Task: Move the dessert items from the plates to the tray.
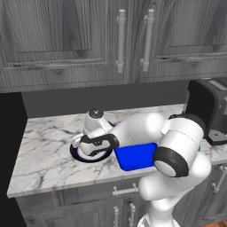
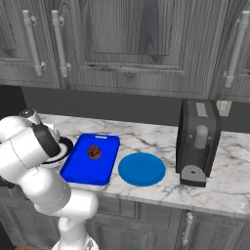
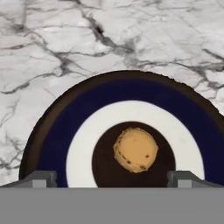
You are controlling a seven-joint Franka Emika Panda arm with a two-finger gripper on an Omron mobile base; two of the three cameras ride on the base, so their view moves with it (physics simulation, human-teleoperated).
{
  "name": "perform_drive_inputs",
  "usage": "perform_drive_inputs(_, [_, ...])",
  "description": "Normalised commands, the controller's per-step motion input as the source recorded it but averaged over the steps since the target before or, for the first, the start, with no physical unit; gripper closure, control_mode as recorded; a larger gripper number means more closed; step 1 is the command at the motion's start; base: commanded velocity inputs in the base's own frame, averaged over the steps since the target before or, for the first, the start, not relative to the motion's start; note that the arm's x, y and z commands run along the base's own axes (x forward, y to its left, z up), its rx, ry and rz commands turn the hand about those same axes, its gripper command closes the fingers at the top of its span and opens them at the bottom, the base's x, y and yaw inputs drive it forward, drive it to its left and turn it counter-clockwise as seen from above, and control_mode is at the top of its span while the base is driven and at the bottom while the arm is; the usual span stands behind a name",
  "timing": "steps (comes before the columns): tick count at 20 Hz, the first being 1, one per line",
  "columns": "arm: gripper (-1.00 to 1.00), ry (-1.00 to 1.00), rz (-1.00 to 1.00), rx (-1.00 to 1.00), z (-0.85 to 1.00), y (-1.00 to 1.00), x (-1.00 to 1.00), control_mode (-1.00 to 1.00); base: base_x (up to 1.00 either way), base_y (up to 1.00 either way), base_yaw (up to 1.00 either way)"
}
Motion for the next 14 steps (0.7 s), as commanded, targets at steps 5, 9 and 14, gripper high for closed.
perform_drive_inputs(5, [-1.0,0.0,0.0,-0.01,-0.01,0.0,0.0,-1.0,0.0,0.0,0.0])
perform_drive_inputs(9, [-1.0,0.0,0.0,0.0,0.0,-0.06,0.0,-1.0,0.0,0.0,0.0])
perform_drive_inputs(14, [-1.0,0.0,0.0,0.0,0.0,-0.13,0.0,-1.0,0.0,0.0,0.0])
